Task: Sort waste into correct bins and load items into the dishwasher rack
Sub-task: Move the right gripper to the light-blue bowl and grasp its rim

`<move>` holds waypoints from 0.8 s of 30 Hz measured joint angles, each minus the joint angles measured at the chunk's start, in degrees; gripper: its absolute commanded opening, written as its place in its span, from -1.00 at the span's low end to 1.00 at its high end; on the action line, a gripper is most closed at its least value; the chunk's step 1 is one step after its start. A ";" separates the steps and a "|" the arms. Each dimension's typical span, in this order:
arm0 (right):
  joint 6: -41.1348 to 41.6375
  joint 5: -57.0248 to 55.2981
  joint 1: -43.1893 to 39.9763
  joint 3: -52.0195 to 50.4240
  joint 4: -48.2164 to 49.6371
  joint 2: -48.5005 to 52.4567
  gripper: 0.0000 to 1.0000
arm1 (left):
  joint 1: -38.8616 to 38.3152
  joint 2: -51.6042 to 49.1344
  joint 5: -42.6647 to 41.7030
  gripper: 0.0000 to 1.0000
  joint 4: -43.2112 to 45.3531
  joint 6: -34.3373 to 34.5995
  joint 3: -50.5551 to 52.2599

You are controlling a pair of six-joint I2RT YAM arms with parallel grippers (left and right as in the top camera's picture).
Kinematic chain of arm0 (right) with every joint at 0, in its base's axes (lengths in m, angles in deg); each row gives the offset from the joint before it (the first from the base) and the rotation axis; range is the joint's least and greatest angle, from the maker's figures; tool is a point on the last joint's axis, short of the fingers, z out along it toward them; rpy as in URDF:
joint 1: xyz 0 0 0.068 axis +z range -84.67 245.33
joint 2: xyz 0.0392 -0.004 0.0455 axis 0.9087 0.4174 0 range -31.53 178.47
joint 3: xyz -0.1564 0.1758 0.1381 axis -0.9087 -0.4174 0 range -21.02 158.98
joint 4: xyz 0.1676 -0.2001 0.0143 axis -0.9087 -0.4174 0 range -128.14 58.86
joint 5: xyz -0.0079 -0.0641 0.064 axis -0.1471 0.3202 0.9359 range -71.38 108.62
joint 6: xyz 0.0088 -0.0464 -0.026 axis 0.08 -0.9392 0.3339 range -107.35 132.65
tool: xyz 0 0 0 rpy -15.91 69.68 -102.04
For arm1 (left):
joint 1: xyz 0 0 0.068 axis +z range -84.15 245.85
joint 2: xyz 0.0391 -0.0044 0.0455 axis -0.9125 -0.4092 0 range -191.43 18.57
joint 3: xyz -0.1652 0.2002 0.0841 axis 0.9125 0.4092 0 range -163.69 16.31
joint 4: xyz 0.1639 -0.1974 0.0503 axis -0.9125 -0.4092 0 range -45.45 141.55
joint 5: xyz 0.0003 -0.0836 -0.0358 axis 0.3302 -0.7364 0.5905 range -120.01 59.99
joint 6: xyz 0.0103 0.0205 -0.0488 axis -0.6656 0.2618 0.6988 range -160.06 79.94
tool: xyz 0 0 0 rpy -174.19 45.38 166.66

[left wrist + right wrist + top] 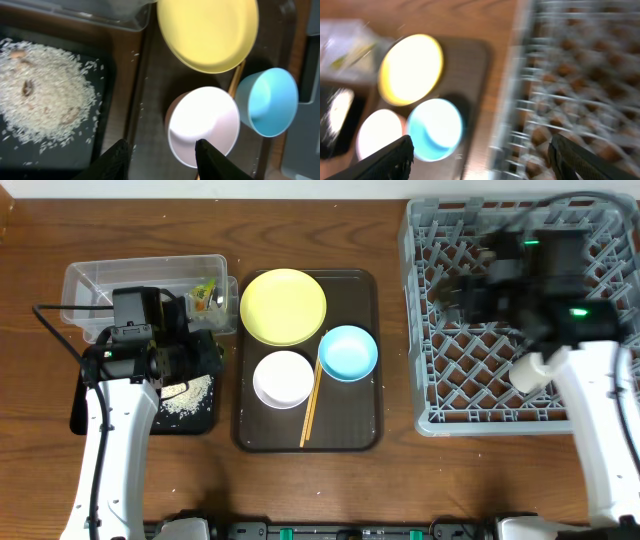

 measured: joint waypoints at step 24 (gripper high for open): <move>8.13 -15.56 19.61 -0.02 3.19 27.87 -0.60 | 0.00 0.00 2.40 -0.07 -0.28 0.00 0.00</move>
